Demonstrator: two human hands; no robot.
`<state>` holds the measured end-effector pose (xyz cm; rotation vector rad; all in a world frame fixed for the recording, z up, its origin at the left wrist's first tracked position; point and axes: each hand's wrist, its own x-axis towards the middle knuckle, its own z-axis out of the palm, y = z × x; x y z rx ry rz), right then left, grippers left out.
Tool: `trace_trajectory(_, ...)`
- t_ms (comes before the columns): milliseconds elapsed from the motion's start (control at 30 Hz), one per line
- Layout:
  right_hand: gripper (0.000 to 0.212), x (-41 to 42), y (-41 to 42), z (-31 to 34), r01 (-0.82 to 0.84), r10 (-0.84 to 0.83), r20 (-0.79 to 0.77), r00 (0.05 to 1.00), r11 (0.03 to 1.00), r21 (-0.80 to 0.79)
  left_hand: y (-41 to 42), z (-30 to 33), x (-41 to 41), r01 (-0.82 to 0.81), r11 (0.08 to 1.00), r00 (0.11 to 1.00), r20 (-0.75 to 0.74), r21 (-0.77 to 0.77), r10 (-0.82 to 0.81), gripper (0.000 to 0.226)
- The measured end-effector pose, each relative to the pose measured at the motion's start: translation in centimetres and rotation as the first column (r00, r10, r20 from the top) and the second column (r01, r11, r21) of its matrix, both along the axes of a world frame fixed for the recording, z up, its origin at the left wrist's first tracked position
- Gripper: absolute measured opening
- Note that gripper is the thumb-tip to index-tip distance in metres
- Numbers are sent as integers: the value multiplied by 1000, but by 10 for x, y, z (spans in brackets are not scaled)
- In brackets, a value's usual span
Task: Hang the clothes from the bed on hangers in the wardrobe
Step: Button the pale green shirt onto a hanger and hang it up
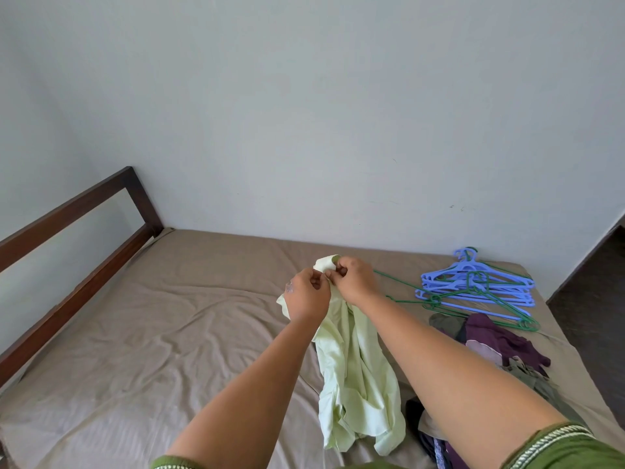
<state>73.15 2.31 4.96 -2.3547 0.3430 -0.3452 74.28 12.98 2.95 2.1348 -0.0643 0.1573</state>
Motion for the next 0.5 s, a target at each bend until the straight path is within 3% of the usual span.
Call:
trace_trajectory(67,40,3,-3,1,6,-5,-50,999,1000,16,1,-1,-2,17,1000,1000,12,-12,-16,12)
trace_trajectory(200,22,8,-4,0,26,-18,-121,992,998,63,0,0,-1,37,996,999,15,-84,-36,12)
trace_trajectory(300,19,12,-2,0,39,-27,-131,991,995,88,-4,0,3,6,966,995,-99,-260,-33,14)
trace_trajectory(400,18,16,-2,-2,71,-11,-182,983,944,323,-4,-1,6,-12,910,982,-176,-414,-67,12)
trace_trajectory(500,13,16,-4,-1,105,43,-220,975,780,617,-3,-1,9,33,894,970,-201,-448,-137,13)
